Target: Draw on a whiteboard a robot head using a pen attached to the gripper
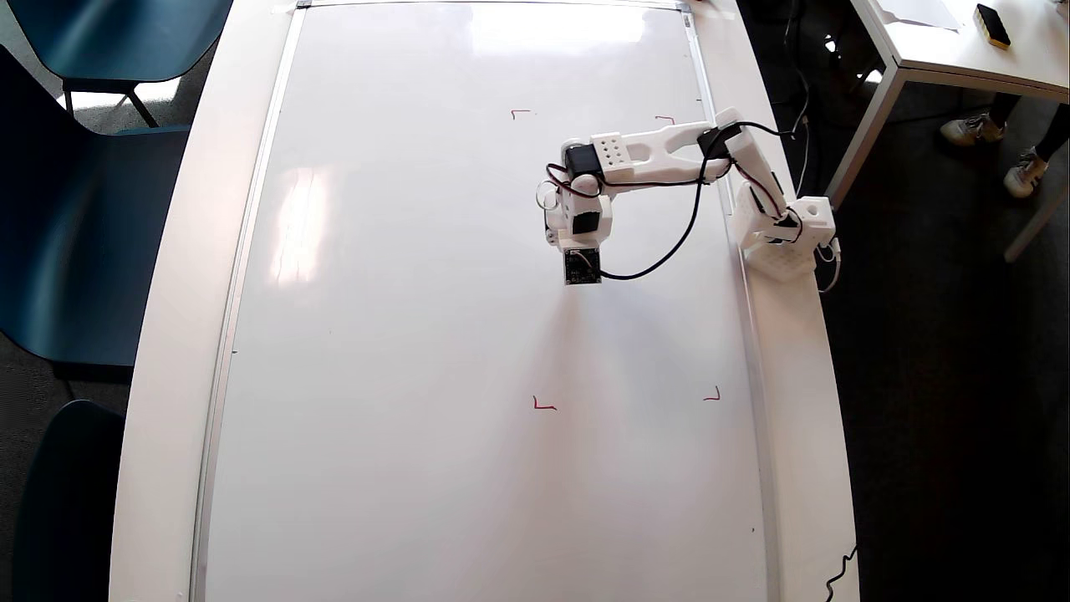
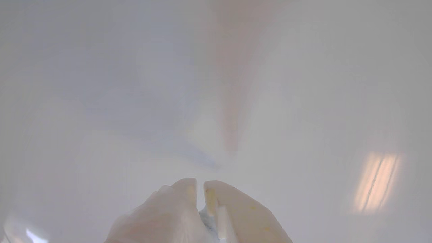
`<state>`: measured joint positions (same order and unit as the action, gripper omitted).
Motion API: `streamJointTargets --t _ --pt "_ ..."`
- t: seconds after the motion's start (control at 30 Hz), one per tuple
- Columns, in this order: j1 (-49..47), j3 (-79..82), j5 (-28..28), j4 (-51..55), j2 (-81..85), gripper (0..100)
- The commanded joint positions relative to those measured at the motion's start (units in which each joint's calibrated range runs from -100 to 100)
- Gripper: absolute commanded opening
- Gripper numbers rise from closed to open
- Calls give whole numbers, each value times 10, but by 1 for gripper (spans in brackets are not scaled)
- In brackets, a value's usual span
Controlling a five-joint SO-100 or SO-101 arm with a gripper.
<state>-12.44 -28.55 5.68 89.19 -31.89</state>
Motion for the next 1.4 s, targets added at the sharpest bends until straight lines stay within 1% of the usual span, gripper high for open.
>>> streamJointTargets --t 0.0,0.83,1.2,1.37 --pt "4 -20 2 0 1 1" --pt "3 -18 3 0 -22 1" --pt "6 67 7 -3 2 1" --pt "7 142 6 -40 43 1"
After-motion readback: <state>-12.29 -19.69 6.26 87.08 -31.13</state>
